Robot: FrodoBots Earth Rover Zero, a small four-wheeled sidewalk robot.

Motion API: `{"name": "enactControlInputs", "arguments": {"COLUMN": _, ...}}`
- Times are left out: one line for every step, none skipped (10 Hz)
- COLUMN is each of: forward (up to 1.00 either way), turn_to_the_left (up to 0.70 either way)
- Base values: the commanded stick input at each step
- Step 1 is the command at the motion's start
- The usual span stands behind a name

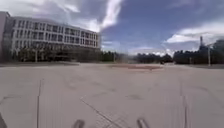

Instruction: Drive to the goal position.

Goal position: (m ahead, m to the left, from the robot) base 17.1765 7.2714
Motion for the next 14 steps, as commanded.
{"name": "enactControlInputs", "arguments": {"forward": 1.0, "turn_to_the_left": 0.0}}
{"name": "enactControlInputs", "arguments": {"forward": 1.0, "turn_to_the_left": 0.0}}
{"name": "enactControlInputs", "arguments": {"forward": 1.0, "turn_to_the_left": 0.0}}
{"name": "enactControlInputs", "arguments": {"forward": 1.0, "turn_to_the_left": 0.0}}
{"name": "enactControlInputs", "arguments": {"forward": 1.0, "turn_to_the_left": 0.15}}
{"name": "enactControlInputs", "arguments": {"forward": 1.0, "turn_to_the_left": 0.33}}
{"name": "enactControlInputs", "arguments": {"forward": 1.0, "turn_to_the_left": 0.4}}
{"name": "enactControlInputs", "arguments": {"forward": 1.0, "turn_to_the_left": 0.4}}
{"name": "enactControlInputs", "arguments": {"forward": 1.0, "turn_to_the_left": 0.4}}
{"name": "enactControlInputs", "arguments": {"forward": 1.0, "turn_to_the_left": 0.4}}
{"name": "enactControlInputs", "arguments": {"forward": 1.0, "turn_to_the_left": 0.22}}
{"name": "enactControlInputs", "arguments": {"forward": 1.0, "turn_to_the_left": 0.0}}
{"name": "enactControlInputs", "arguments": {"forward": 1.0, "turn_to_the_left": 0.0}}
{"name": "enactControlInputs", "arguments": {"forward": 1.0, "turn_to_the_left": 0.0}}
